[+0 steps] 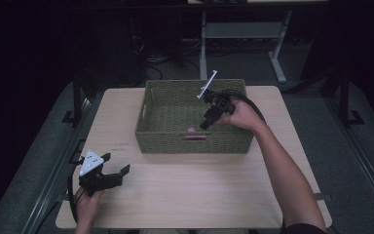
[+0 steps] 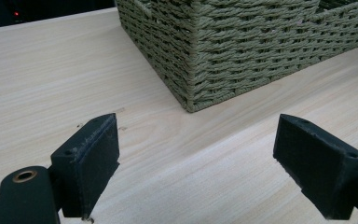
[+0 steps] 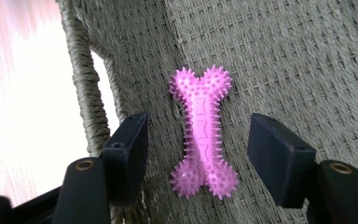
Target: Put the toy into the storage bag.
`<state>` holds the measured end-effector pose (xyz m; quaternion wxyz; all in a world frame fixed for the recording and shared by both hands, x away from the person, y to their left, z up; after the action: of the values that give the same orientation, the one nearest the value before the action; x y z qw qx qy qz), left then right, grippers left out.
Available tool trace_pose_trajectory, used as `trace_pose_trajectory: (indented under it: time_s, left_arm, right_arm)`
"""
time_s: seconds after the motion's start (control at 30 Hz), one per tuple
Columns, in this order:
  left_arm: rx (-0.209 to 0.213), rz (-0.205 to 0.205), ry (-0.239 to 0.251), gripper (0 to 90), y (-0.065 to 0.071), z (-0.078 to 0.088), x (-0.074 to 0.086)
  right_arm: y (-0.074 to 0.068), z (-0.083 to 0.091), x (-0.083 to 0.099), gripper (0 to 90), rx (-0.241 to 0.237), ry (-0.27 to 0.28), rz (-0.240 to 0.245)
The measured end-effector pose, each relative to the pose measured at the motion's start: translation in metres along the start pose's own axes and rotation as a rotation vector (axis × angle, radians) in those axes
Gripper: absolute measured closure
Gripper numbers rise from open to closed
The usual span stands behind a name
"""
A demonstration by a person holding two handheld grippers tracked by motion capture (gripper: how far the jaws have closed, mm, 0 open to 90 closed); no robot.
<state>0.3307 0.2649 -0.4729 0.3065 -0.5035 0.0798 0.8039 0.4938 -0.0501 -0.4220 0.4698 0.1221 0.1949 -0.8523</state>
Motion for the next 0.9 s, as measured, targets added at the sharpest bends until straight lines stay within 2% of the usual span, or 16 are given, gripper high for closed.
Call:
trace_pose_trajectory:
  time_s: [0.3, 0.9]
  left_arm:
    - [0.001, -0.003, 0.0, 13.9, 0.0, 0.0, 0.0]
    - [0.003, -0.002, 0.003, 13.9, 0.001, 0.001, -0.001]
  right_arm:
    - [-0.005, 0.014, 0.002, 37.1, 0.012, 0.022, 0.002]
    - [-0.023, 0.037, 0.011, 35.9, 0.021, 0.058, 0.015]
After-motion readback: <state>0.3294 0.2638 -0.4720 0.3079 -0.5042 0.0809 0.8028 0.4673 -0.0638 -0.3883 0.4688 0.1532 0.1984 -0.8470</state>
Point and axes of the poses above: each handheld gripper's, and its own axes: z roughly backward along the jaws, x roughly out of its underside, y roughly to its right, the point moved 8 cm from there along -z, roughly forward along the jaws, and after that the axes turned 11 degrees about -z, right-handed, at the moved point
